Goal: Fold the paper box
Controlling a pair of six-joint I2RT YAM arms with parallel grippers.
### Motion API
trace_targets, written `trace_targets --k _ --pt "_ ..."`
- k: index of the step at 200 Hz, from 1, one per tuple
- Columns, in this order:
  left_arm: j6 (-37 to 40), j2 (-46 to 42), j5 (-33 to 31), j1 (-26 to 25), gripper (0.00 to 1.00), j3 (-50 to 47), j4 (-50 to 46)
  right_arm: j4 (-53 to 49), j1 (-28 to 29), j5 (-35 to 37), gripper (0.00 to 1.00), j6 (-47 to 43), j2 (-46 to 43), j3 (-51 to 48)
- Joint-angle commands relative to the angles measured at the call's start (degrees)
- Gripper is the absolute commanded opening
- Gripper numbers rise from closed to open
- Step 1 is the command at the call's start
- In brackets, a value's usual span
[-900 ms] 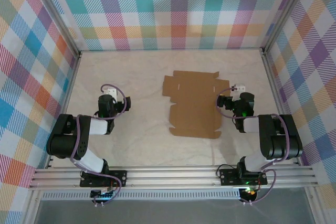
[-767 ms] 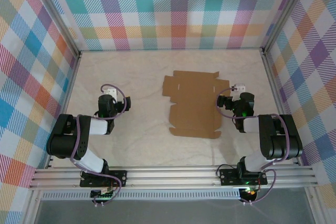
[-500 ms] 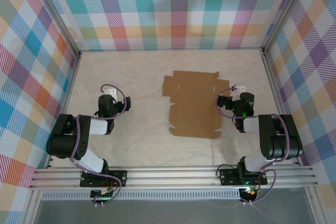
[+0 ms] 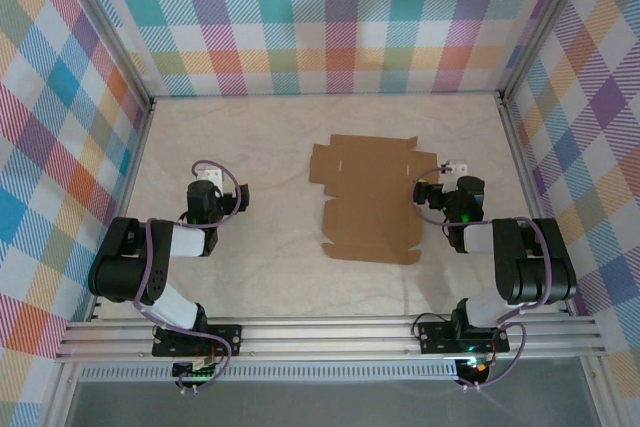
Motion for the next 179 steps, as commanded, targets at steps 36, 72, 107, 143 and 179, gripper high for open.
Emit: trace_targets --k 36,72,107,143,179 --pt "1.99 -14.13 -2.97 -4.66 1.0 6.56 -16.22 -26.86 -0.32 6.19 1.0 6.79 -15.87 7.48" --pt "-2.34 -14.89 -0.8 -12.16 1.0 11.88 -19.19 -51.04 -0.37 0.04 1.0 19.07 -16.01 19.36" --pt "-7.91 -9.4 3.28 -20.31 1.0 16.97 -18.05 -58.17 0.01 -14.02 0.95 28.17 -9.23 24.73" --pt "-13.4 -5.78 6.44 -23.47 1.0 18.08 -16.29 -62.74 3.24 -12.53 0.78 26.23 -3.93 26.96" --pt "-12.82 -4.7 5.64 -23.61 1.0 17.9 -17.75 -62.05 3.99 -13.3 0.5 25.19 0.84 27.34"
